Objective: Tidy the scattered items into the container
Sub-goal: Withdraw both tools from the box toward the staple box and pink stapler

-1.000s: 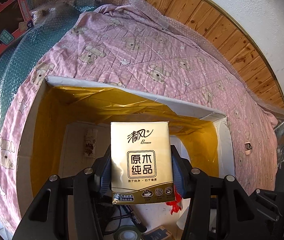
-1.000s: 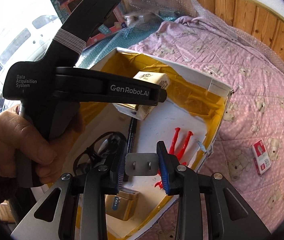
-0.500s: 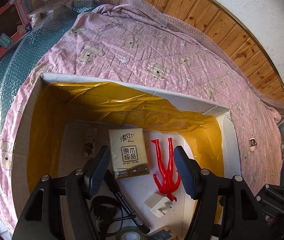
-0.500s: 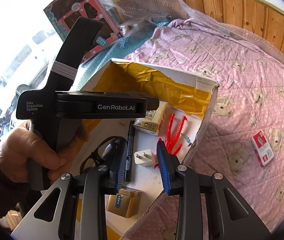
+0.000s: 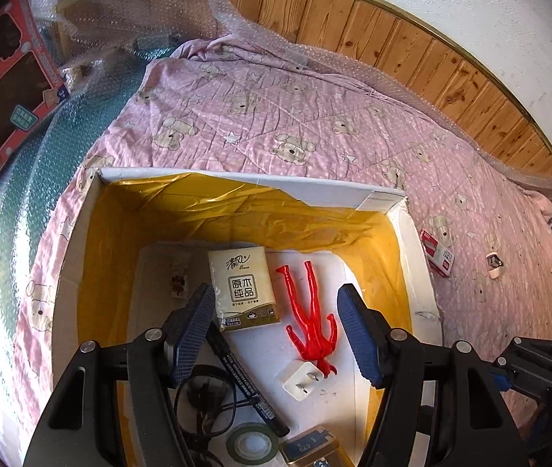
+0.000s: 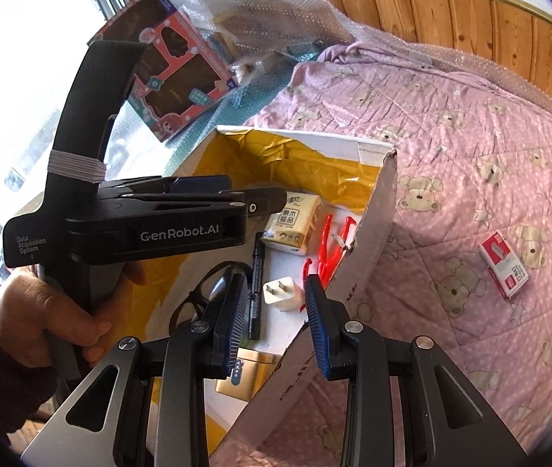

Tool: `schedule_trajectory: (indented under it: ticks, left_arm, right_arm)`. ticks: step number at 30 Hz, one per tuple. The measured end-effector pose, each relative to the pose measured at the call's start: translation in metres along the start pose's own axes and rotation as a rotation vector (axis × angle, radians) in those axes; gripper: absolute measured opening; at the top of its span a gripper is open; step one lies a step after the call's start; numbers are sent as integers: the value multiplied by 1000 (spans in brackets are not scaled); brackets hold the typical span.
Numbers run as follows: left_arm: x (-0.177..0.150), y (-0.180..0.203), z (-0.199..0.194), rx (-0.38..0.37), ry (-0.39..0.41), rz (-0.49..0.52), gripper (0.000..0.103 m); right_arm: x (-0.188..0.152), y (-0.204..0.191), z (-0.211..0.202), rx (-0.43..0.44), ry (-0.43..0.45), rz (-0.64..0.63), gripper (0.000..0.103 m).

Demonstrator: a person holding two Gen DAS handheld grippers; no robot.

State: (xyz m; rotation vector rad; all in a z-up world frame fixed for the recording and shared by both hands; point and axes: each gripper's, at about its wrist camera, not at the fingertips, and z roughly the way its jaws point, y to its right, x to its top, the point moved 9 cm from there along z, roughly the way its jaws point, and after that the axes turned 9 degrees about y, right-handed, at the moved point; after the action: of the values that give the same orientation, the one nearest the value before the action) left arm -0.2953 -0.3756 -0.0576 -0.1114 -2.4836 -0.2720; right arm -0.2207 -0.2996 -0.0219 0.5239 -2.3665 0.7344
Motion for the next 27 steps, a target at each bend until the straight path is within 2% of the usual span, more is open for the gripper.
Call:
schedule_trajectory:
  ticks: [5,9,19,27]
  left_arm:
    - [3,20,-26,31,55,76,66]
    - [2,37,-43,28,79,105,66]
    - [-14,78,-79,-7,102,124,66]
    - [-30,125,-100,-48,107,157,66]
  right_arm:
    - [-5,4,-21,11,26,21,33]
    - [-11,6,-37,19,43,39,33]
    - [-31,18,-83,30,93,81,34]
    - [-55,45,-123,21,138,153,34]
